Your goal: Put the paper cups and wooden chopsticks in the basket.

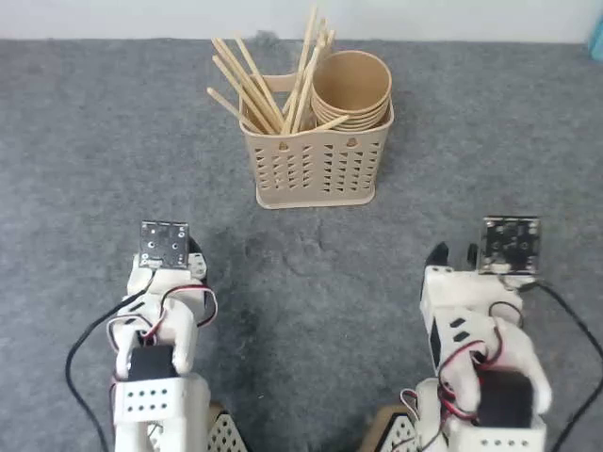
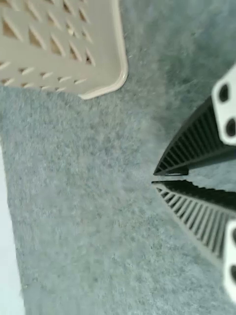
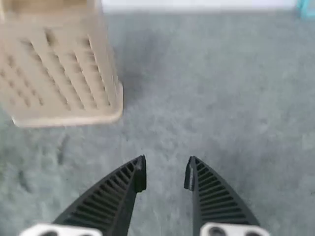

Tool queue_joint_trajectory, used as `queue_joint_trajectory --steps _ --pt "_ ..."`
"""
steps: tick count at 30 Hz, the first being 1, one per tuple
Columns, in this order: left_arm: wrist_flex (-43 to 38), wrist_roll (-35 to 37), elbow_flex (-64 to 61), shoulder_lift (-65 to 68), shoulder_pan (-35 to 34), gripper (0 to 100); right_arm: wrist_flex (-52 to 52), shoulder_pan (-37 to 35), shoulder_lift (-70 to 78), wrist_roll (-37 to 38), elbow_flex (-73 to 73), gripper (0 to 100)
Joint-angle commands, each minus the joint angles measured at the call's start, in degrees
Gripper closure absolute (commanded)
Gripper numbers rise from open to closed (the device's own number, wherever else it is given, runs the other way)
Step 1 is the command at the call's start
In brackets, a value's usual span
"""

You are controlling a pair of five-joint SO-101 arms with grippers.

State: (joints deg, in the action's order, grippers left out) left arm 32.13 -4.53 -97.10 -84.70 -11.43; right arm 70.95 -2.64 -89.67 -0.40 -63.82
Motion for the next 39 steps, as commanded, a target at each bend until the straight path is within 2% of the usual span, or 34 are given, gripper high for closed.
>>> queue_joint_trajectory --steps 1,10,16,18,21,22,24,28,30,39 --pt "7.74 -0.18 0.22 -7.12 1.32 99 -1.71 0.84 -3.91 1.67 -7.30 86.5" --pt "25.32 -0.53 0.22 -15.21 6.24 99 -1.80 0.92 -7.43 1.67 -23.03 86.5" --pt "28.75 -0.53 0.31 -15.56 1.93 99 -1.80 1.27 -7.43 1.58 -31.38 86.7" --pt "31.47 -0.44 0.31 -15.56 1.23 99 -1.71 3.82 -7.43 1.58 -31.82 87.8" --pt "31.74 -0.44 0.31 -15.65 1.05 99 -0.22 5.93 -7.43 1.32 -31.74 98.8" --pt "31.82 -0.44 0.31 -15.65 1.05 99 0.31 6.55 -7.43 1.32 -31.56 99.7" --pt "32.26 -0.44 0.31 -15.65 1.23 99 0.92 9.10 -7.43 1.58 -31.38 96.7" --pt "36.31 -0.26 0.31 -15.74 1.05 99 1.19 12.35 -7.43 1.14 -31.38 98.9" --pt "38.33 -0.35 0.66 -15.74 1.05 99 1.27 12.26 -7.43 1.23 -31.38 98.7" --pt "38.42 -0.35 0.84 -15.74 1.05 99 1.27 12.09 -7.43 1.32 -31.38 98.6"
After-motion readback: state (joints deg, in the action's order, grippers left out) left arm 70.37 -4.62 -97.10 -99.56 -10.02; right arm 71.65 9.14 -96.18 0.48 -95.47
